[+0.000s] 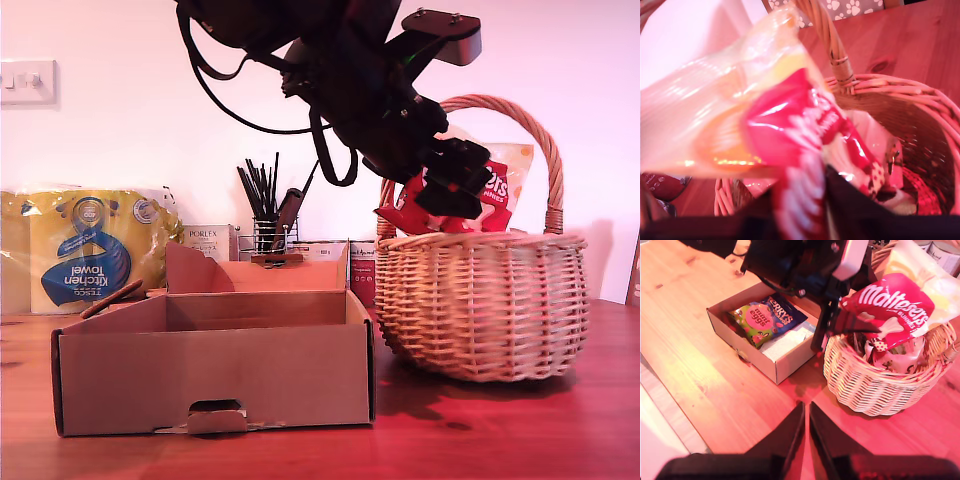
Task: Move the bags of Easter eggs from the cardboard box on the left into the woven basket on the right side.
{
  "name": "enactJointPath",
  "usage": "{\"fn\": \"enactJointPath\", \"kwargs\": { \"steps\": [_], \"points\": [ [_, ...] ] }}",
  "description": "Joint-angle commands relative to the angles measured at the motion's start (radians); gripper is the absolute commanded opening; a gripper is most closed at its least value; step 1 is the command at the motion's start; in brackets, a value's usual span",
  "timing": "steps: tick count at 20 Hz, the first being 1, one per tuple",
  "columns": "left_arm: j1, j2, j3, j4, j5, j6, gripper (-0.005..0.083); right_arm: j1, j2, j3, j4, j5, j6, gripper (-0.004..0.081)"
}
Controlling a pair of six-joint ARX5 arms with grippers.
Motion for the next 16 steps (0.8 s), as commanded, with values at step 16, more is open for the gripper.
{"fn": "enactJointPath", "kwargs": {
  "steps": [16],
  "points": [
    [0.011, -0.090, 0.120, -0.383, -0.023, -0.092, 0.0530, 0.004, 0.008, 0.008, 0.040, -0.007, -0.009, -0.0013]
  ]
}}
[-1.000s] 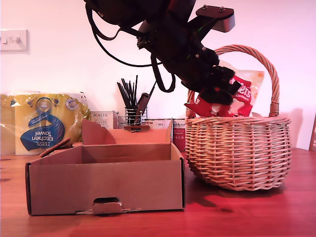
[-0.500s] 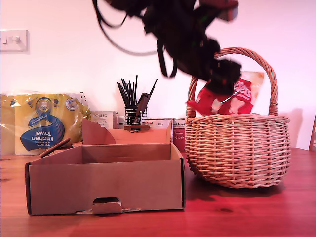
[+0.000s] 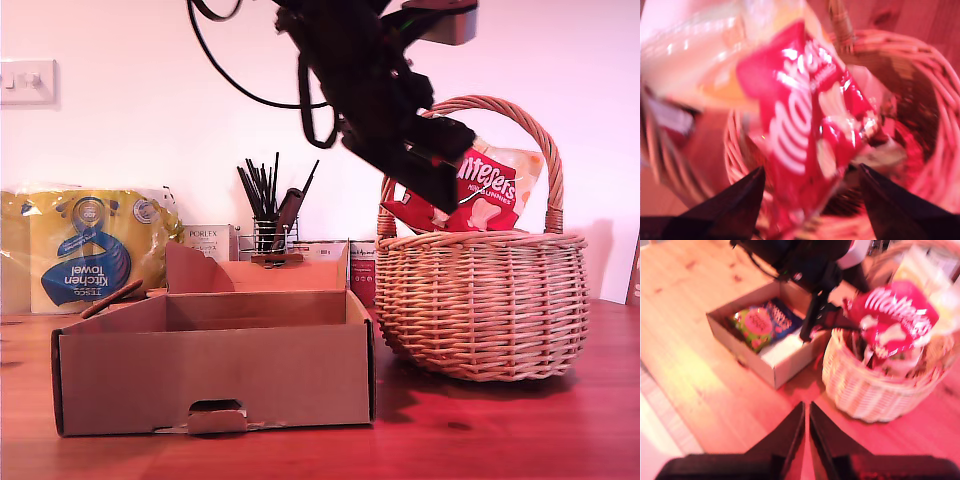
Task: Move the bags of Easter eggs from the cardboard box on the left into the woven basket on the right side.
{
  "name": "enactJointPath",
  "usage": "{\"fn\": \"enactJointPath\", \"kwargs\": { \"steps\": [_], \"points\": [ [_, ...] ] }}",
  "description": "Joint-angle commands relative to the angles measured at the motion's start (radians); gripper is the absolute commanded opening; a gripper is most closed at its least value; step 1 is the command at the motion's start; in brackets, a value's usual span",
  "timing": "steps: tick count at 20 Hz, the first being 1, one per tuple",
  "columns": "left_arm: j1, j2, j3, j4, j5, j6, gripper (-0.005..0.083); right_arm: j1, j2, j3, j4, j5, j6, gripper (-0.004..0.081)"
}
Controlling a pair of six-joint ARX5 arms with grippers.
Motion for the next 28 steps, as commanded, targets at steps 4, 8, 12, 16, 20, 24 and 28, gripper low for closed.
{"fn": "enactJointPath", "kwargs": {
  "steps": [4, 8, 12, 16, 20, 24, 28],
  "points": [
    [0.044, -0.113, -0.011, -0.127, 0.109, -0.124, 0.0228, 0.004, 0.072, 0.008, 0.112, -0.003, -0.044, -0.0013],
    [0.118, -0.135, -0.015, -0.235, 0.234, -0.172, -0.0020, 0.003, 0.227, 0.008, 0.283, -0.002, -0.078, -0.0013],
    [0.154, -0.155, -0.020, -0.254, 0.276, -0.191, -0.0020, 0.003, 0.420, 0.008, 0.521, 0.028, -0.134, -0.0013],
    [0.193, -0.201, -0.078, -0.250, 0.320, -0.181, -0.0020, 0.001, 0.624, 0.008, 0.737, 0.067, -0.186, -0.0013],
    [0.257, -0.233, -0.142, -0.246, 0.375, -0.171, -0.0020, -0.008, 0.816, 0.008, 0.933, 0.180, -0.243, -0.0013],
    [0.296, -0.242, -0.147, -0.222, 0.431, -0.172, -0.0020, -0.030, 0.967, 0.008, 1.047, 0.215, -0.261, -0.0013],
    [0.299, -0.255, -0.147, -0.204, 0.454, -0.171, -0.0020, -0.043, 1.038, 0.008, 1.086, 0.215, -0.256, -0.0013]
  ]
}}
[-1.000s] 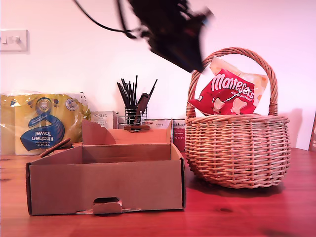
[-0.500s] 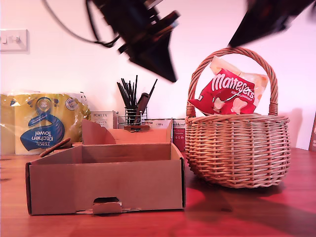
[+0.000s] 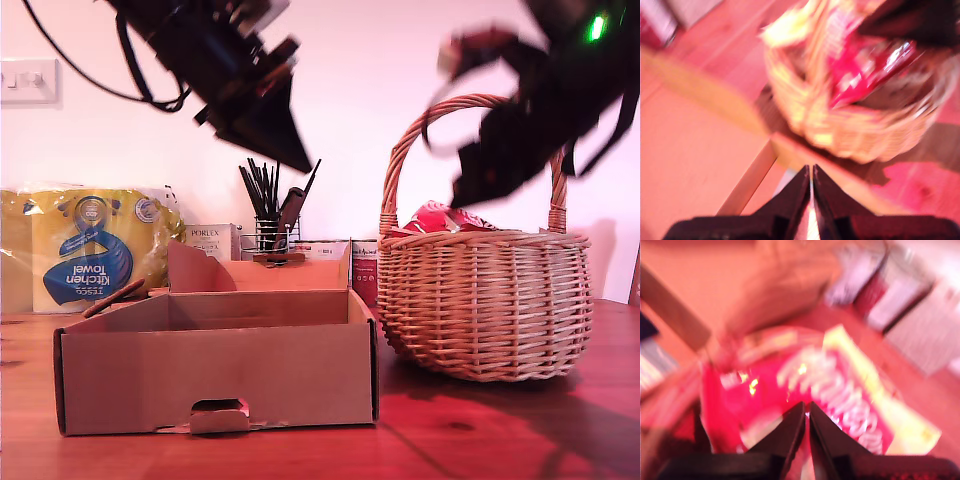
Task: Move the bags of Easter eggs from the cardboard box on the left into the woven basket on the right side.
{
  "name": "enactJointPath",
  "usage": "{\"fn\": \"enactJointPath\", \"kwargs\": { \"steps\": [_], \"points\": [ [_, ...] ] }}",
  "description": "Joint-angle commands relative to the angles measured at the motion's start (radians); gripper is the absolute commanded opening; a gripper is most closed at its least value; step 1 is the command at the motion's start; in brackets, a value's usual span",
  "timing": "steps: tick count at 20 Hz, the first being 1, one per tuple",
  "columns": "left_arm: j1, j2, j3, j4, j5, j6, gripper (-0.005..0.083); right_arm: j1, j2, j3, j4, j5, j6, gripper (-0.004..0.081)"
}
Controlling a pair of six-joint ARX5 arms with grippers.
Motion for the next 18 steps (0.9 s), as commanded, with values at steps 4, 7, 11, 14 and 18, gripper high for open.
{"fn": "enactJointPath", "kwargs": {
  "steps": [4, 7, 11, 14, 18],
  "points": [
    [0.000, -0.017, -0.021, 0.008, 0.006, 0.001, -0.0020, 0.000, -0.080, 0.006, 0.029, 0.000, 0.037, -0.0013],
    [0.018, -0.038, -0.024, 0.007, 0.008, 0.001, -0.0020, 0.008, -0.198, 0.006, -0.072, -0.008, 0.086, -0.0013],
    [0.055, -0.087, -0.108, 0.055, 0.006, -0.001, -0.0020, 0.008, -0.390, 0.006, -0.268, -0.049, 0.140, -0.0013],
    [0.101, -0.152, -0.263, 0.161, 0.012, -0.003, -0.0020, 0.009, -0.538, 0.006, -0.406, -0.109, 0.182, -0.0013],
    [0.174, -0.187, -0.344, 0.132, 0.032, -0.007, -0.0019, 0.014, -0.710, 0.006, -0.674, -0.167, 0.211, -0.0013]
  ]
}}
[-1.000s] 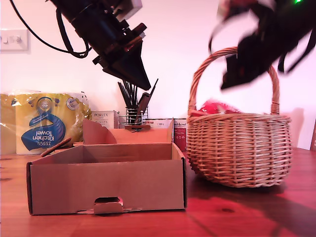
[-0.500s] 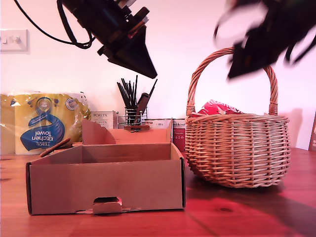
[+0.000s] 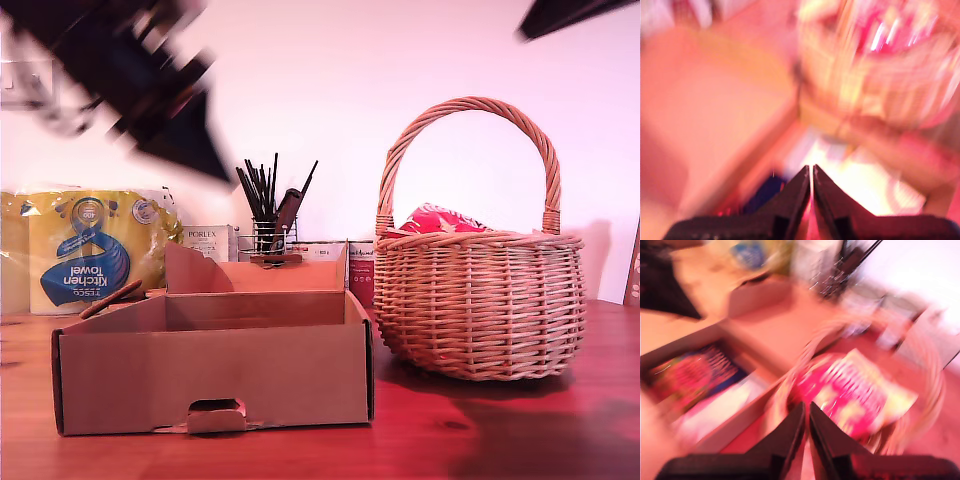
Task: Move the bags of Easter eggs from the cardboard box on the left into the woven basket on the right side.
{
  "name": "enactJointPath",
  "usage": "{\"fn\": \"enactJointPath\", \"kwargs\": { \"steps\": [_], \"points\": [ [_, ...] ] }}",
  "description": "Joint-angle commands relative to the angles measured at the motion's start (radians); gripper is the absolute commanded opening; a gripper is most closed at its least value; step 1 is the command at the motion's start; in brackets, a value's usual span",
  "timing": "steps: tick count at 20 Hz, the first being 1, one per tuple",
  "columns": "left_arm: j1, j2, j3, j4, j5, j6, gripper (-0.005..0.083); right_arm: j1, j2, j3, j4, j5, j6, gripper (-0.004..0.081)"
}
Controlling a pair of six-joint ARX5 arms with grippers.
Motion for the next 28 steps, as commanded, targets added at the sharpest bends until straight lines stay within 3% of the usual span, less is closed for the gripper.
{"fn": "enactJointPath", "kwargs": {
  "steps": [1, 4, 5, 6, 8, 13, 15, 23, 25, 28],
  "points": [
    [0.012, 0.002, -0.004, -0.034, 0.007, -0.012, -0.0019, 0.009, -0.054, -0.005, -0.094, -0.008, 0.003, -0.0013],
    [0.011, 0.003, -0.004, -0.076, 0.006, 0.008, 0.0037, 0.009, -0.142, -0.005, -0.221, -0.032, 0.004, -0.0013],
    [0.006, 0.003, -0.004, -0.088, -0.010, 0.128, 0.0147, 0.009, -0.161, -0.005, -0.259, -0.039, 0.004, -0.0013],
    [-0.006, 0.003, -0.004, -0.101, -0.034, 0.256, 0.0318, 0.009, -0.172, -0.005, -0.288, -0.043, 0.003, -0.0013],
    [-0.030, 0.003, -0.004, -0.122, -0.073, 0.359, 0.0623, 0.009, -0.182, -0.005, -0.322, -0.053, 0.002, -0.0013],
    [-0.068, 0.003, -0.004, -0.232, -0.134, 0.711, 0.0640, 0.014, -0.199, -0.005, -0.325, -0.063, -0.001, -0.0013],
    [-0.068, 0.005, -0.004, -0.233, -0.180, 0.777, 0.0640, 0.015, -0.219, -0.005, -0.329, -0.077, -0.001, -0.0013],
    [-0.080, 0.005, -0.004, -0.173, -0.122, 0.754, 0.0640, 0.015, -0.274, -0.005, -0.353, -0.079, -0.002, -0.0013],
    [-0.085, 0.005, -0.004, -0.163, -0.148, 0.697, 0.0651, 0.015, -0.275, -0.005, -0.353, -0.079, -0.002, -0.0013],
    [-0.093, 0.005, -0.004, -0.165, -0.227, 0.632, 0.0754, 0.016, -0.275, -0.005, -0.353, -0.079, -0.003, -0.0013]
  ]
}}
